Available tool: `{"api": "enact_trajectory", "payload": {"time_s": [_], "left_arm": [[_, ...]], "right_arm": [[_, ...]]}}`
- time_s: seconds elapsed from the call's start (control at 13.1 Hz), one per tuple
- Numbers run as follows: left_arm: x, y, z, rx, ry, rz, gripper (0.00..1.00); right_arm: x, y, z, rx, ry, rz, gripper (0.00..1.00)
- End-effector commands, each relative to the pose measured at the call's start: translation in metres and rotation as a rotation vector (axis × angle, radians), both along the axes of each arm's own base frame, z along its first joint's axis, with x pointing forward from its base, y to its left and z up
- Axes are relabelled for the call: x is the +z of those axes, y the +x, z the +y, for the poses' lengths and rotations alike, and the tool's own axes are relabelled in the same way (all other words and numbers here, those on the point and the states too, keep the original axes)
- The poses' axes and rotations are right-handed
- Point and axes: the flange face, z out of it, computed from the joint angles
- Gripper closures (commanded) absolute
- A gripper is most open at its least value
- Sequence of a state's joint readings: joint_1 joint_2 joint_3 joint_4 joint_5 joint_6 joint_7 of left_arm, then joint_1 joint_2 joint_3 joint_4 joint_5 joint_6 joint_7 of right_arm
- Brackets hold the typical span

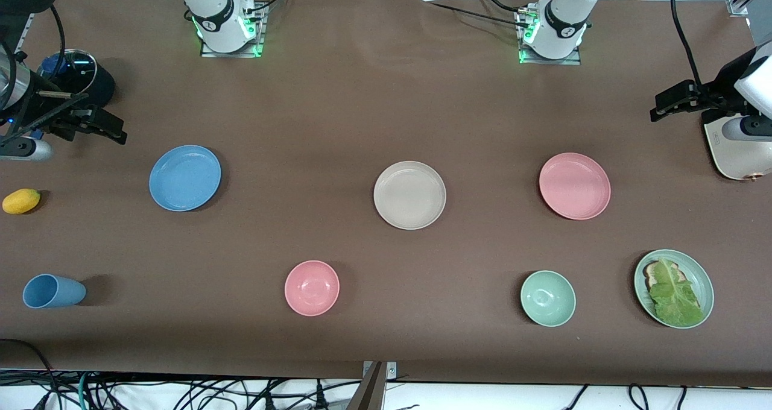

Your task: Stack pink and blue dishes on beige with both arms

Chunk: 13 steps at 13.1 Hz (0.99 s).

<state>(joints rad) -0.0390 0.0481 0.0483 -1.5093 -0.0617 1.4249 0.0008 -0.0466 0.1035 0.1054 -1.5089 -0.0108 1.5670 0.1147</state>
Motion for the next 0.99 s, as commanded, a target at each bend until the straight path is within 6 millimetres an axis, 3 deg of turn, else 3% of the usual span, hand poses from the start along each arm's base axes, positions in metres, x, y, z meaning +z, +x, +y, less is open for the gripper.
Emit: {"api": "enact_trajectory", "payload": {"time_s": [0.0,0.76,0.91], "left_arm": [[0.005,0.004,-0.002,-0.006,-0.02,-0.009,0.0],[0.001,0.011,-0.003,0.004,-0.033,-0.005,0.0],[-0.003,0.022,0.002,0.018,-0.031,-0.039,0.0]], "right_arm": [[0.001,-0.003,0.0,-0.001,-0.002,0.007,0.0],[0.0,-0.003,0.0,-0.001,-0.002,0.008,0.0],[0.0,-0.002,0.001,-0.001,0.0,0.007,0.0]]}}
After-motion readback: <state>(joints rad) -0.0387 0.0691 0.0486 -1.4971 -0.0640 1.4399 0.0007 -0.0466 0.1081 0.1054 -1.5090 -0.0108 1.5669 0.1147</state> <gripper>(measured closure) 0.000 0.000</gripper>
